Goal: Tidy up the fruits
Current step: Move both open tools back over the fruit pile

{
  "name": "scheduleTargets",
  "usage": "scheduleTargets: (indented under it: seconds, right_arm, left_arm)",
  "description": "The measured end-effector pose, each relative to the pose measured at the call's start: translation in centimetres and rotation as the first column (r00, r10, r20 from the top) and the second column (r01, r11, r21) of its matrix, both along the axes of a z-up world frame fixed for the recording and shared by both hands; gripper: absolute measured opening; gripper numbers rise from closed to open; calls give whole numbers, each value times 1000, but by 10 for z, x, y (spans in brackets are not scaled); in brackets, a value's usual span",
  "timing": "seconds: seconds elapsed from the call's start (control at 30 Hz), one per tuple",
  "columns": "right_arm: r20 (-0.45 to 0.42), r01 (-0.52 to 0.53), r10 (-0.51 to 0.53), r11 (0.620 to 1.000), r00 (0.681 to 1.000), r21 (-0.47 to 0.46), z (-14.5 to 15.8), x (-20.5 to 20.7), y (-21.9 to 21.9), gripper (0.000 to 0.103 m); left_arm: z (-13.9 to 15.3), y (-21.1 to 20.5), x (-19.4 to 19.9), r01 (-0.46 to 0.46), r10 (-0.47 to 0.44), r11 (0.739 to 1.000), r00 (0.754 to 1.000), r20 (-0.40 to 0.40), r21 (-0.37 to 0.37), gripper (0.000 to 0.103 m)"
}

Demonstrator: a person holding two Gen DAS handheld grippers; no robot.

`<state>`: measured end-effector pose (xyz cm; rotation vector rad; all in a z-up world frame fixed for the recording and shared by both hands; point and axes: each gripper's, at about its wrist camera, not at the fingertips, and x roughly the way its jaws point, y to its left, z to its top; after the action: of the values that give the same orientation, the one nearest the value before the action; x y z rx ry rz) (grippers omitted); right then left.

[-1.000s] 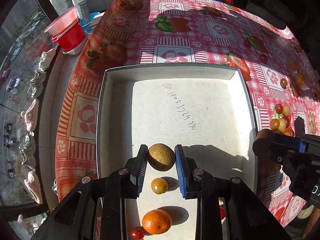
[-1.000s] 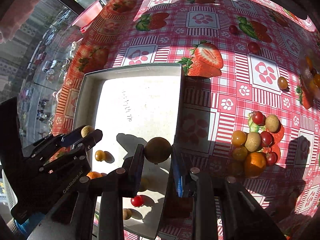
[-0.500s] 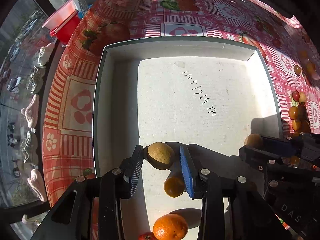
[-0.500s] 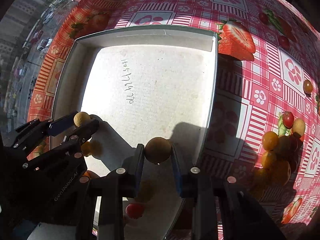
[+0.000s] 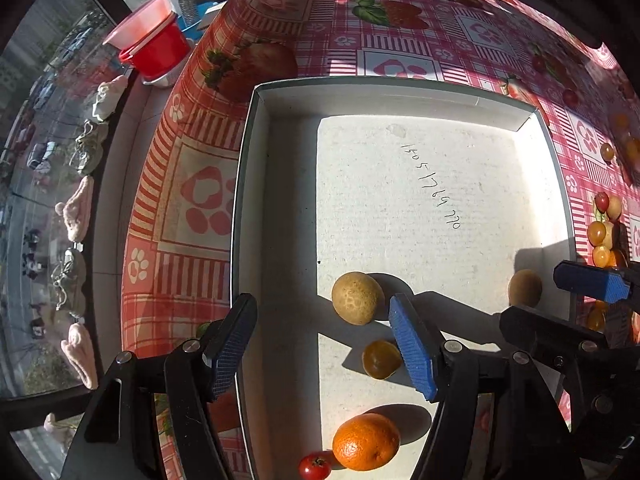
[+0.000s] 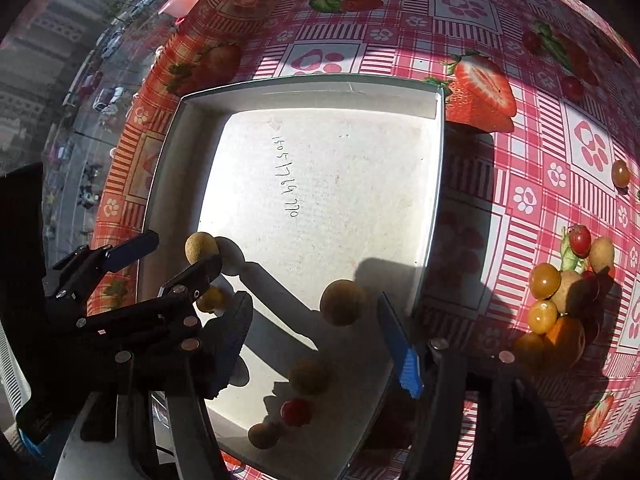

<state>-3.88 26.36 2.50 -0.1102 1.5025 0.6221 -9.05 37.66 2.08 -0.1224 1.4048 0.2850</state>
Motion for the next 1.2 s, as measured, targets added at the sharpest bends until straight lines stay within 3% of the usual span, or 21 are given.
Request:
scheduleTargets:
  seconds: [0.1, 0.27, 0.57, 0.97, 1.2]
  right_arm:
    - [-7, 19, -19, 999, 1000, 39, 10, 1, -10, 81]
    - [3, 43, -43, 999, 999, 29, 20, 1, -19, 82]
    - [-3, 179, -179, 983, 984, -27, 17, 3, -90, 82]
    - [12, 375, -376, 921, 926, -104, 7, 27, -192, 82]
    - [29, 405, -405, 907, 914, -114, 5, 47, -215, 82]
  left_arm:
    - [5, -7, -3, 10, -10, 1000, 1000, -2, 19, 70]
    - [12, -29, -7, 50, -50, 999, 999, -1, 13, 70]
    - [27, -81, 2, 176, -176, 984, 984, 14, -2, 70]
    - [48, -152, 40, 335, -334, 942, 940, 77, -3, 70]
    - [31, -188, 74, 430, -430, 903, 901, 61, 16, 70]
